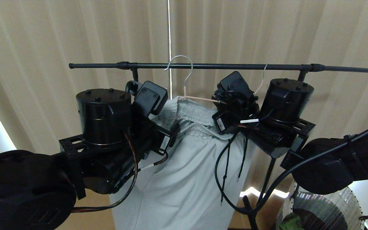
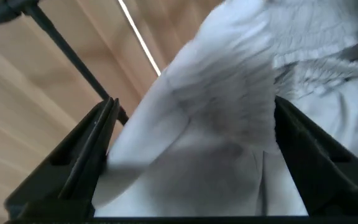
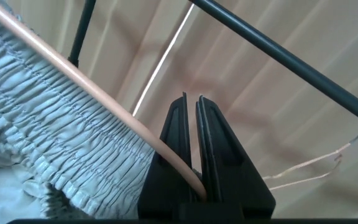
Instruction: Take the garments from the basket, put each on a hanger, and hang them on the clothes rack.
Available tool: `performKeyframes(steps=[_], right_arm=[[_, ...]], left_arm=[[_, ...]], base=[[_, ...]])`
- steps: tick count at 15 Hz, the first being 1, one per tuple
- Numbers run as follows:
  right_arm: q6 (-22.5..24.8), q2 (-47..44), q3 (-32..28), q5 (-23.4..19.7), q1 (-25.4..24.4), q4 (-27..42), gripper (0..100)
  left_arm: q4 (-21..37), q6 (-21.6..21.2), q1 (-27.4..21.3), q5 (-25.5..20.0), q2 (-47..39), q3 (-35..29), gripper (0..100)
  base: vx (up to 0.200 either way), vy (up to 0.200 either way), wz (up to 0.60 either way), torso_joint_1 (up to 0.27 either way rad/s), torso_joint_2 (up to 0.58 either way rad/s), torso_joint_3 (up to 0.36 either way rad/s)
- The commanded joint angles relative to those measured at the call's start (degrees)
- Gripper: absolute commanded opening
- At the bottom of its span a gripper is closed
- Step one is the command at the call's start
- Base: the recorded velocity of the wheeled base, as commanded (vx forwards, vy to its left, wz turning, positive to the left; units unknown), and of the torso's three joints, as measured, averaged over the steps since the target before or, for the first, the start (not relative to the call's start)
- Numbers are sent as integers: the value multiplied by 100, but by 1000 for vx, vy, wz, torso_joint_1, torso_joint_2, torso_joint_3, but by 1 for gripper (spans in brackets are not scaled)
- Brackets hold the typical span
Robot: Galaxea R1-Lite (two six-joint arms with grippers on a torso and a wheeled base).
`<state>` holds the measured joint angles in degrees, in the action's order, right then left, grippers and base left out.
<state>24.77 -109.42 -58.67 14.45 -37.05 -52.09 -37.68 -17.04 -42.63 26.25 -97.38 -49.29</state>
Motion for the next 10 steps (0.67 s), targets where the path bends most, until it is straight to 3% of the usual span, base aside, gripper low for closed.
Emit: performKeyframes(steps=[1, 4, 10], right_arm=[[1, 0, -4, 6, -4, -3, 0], [1, -132, -39, 6, 233, -3, 0], [1, -264, -83, 41, 611, 6, 0]], left_arm=[[-2, -1, 0, -5, -9, 42, 0], [-64, -194, -44, -23, 123, 517, 0], [-169, -177, 0, -49, 562, 894, 0]], base=[[0, 0, 0, 0, 0, 0], [0, 0, 0, 0, 0, 0], [0, 0, 0, 0, 0, 0]])
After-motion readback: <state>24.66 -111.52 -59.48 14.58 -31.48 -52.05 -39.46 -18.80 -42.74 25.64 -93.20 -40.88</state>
